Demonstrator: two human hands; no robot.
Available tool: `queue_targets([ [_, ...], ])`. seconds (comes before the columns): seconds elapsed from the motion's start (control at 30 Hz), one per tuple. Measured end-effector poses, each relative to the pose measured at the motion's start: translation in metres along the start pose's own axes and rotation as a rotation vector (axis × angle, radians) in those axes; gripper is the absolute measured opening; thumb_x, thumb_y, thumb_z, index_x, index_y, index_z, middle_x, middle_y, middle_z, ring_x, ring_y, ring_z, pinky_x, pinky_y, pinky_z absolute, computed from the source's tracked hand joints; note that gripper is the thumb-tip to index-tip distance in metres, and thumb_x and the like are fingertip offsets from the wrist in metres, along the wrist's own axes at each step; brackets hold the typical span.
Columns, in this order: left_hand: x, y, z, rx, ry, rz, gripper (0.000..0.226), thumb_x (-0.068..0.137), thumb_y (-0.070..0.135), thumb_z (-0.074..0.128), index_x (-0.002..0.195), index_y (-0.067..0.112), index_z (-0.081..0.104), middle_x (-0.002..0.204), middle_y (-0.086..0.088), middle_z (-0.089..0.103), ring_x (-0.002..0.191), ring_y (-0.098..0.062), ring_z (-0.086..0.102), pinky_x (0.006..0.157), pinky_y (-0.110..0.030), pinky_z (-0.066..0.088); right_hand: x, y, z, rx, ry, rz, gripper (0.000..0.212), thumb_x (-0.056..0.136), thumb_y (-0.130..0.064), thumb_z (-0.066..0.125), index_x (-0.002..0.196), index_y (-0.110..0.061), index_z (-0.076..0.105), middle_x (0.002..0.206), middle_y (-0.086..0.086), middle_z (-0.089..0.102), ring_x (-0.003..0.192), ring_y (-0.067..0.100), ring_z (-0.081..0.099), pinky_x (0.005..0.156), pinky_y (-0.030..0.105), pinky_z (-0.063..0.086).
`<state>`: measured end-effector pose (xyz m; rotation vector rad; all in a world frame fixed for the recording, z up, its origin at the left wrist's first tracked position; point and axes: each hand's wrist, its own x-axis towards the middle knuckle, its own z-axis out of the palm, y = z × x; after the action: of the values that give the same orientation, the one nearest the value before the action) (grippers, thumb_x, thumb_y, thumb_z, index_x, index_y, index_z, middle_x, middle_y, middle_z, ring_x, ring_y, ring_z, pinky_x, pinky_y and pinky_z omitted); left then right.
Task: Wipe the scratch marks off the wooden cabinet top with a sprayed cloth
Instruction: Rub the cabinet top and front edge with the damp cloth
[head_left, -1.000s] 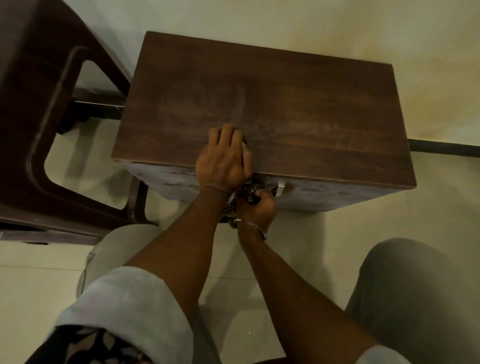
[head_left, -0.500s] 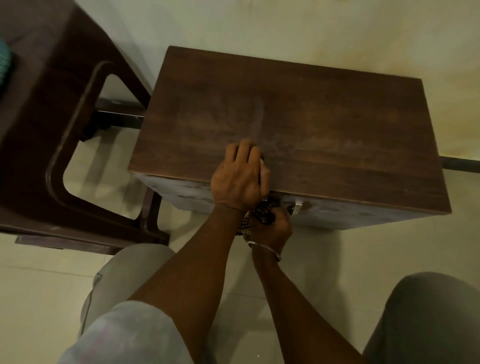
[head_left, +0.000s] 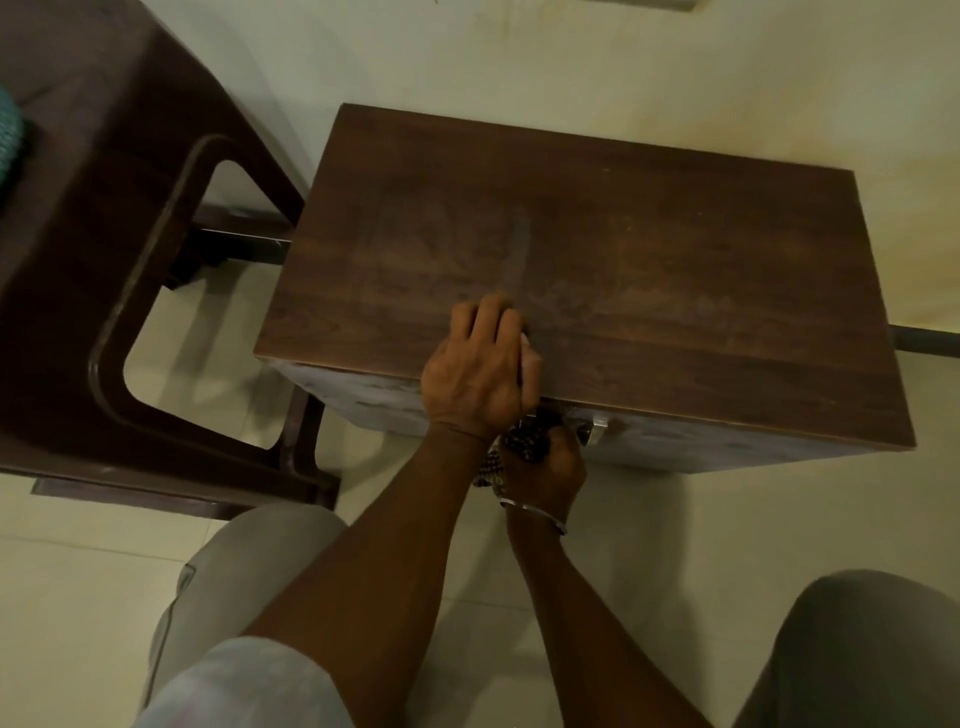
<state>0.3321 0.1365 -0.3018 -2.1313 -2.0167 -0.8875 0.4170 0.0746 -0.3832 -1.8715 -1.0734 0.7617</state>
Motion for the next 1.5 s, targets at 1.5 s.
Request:
queue_targets([
  [1.5, -0.012, 0.021, -0.036, -0.238, -0.128, -0.123, 0.013, 0.103, 0.012, 0.043, 0.098, 0.005, 0.053, 0.110, -0.014, 0.051, 0.103, -0.027, 0.049, 0.071, -0.040, 0.047, 0.026, -0.102, -0.147, -0.208, -0.298, -0.150, 0.032, 0.065, -0.029, 0.088, 0.081, -0.017, 0.063, 0.077, -0.004, 0.063, 0.070, 0.008, 0.058, 0.056, 0.009, 0.038],
])
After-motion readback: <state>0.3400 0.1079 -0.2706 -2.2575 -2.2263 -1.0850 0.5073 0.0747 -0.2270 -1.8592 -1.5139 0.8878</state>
